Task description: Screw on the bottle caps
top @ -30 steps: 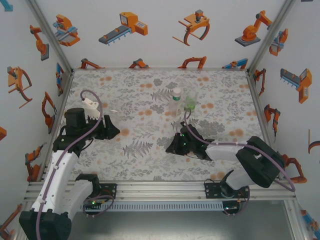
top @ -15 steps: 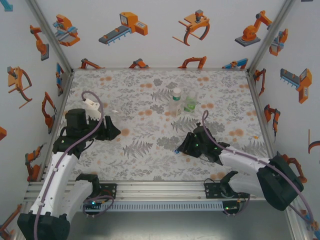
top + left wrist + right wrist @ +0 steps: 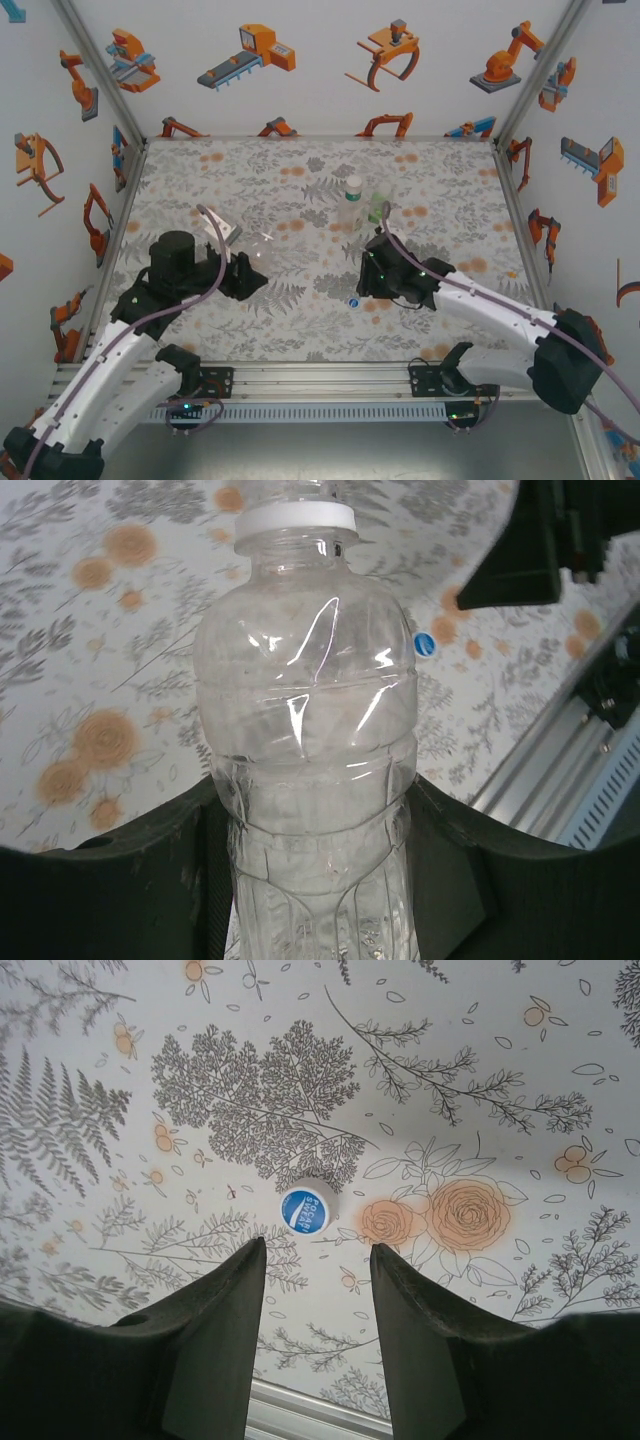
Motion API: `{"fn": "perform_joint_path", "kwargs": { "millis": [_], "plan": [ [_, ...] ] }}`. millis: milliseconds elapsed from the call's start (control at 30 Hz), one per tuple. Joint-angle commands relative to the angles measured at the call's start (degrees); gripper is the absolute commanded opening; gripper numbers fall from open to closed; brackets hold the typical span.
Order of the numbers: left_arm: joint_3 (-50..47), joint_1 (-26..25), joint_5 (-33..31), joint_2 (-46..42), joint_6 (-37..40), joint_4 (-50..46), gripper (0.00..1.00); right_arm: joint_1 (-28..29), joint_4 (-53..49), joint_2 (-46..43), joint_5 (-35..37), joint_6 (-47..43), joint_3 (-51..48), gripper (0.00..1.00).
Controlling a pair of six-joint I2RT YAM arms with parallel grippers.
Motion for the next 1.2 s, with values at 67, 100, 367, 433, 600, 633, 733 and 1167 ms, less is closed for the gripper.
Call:
{"fn": "perform_joint_path", "kwargs": {
  "millis": [67,100,367,433,600,633,733,1167],
  "plan": [
    [-1.68,-6.32,-0.45,-2.84,5.6,5.85,0.08,2.94,-3.83,5.26,2.04,-4.24,4.8,0.45],
    [-1.89,-7.26,-0.7,-3.25,6.18,6.16,0.08,3.23,-3.62,6.24,1.65,-4.6,5.23,0.46],
    [-2.15,-11.86,-3.52,-5.22,9.82,6.55,0.05,4.98,-2.27,11.45,0.19,-6.77,7.69,0.46],
    [-2.2,-12.45,-3.87,-5.4,10.4,6.4,0.05,5.2,-2.21,12.41,0.24,-6.85,8.13,0.46],
    [-2.53,-13.75,-4.3,-5.78,11.75,6.06,0.05,5.57,-2.25,14.7,0.57,-6.94,8.92,0.46],
    [-2.59,-13.79,-4.34,-5.78,11.92,6.01,0.05,5.59,-2.21,15.12,0.43,-6.94,9.03,0.46],
    [-2.61,-13.93,-4.61,-6.02,12.31,5.84,0.04,5.61,-1.7,16.03,0.21,-6.94,8.88,0.46],
    [-2.61,-14.04,-5.15,-7.1,12.07,4.31,0.03,5.67,-0.49,20.79,0.7,-8.09,9.76,0.46]
  ]
}}
